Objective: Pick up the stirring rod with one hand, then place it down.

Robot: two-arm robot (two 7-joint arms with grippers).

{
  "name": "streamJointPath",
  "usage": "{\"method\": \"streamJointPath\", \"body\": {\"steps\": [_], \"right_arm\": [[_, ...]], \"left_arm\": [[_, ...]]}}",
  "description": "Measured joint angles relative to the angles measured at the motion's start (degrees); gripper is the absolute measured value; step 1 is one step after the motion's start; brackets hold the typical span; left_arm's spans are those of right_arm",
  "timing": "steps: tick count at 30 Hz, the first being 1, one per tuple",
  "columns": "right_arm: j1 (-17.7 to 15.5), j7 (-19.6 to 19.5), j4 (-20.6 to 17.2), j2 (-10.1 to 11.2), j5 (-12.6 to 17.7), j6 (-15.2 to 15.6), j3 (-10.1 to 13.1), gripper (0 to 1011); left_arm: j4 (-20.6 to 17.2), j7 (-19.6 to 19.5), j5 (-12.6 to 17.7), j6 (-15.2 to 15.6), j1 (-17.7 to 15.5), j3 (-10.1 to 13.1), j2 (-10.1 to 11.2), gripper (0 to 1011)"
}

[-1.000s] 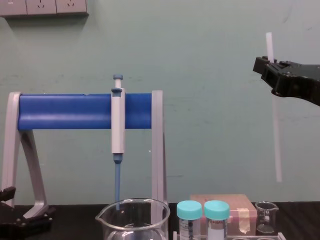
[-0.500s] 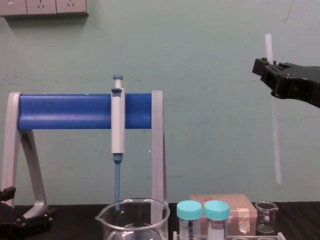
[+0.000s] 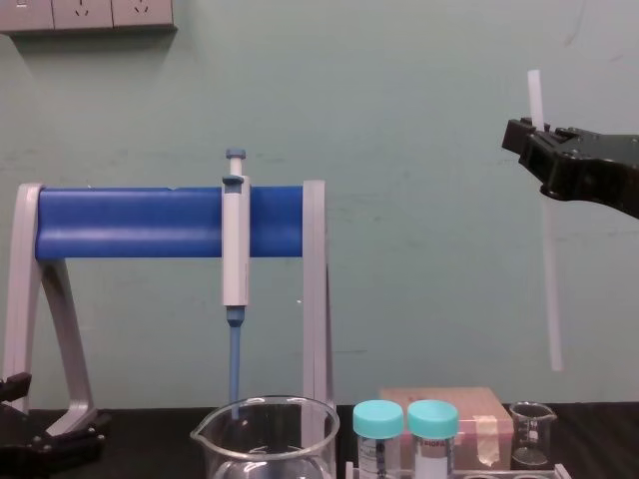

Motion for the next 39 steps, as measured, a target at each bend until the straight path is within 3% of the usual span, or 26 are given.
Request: {"method": "streamJointPath", "body": {"steps": [39], "right_arm": [[0.20, 0.40, 0.27, 0.41, 0.33, 0.26, -0.19, 80]], "left_arm": [[0.00, 0.00, 0.00, 0.00, 0.00, 0.00, 0.00, 1000]]}}
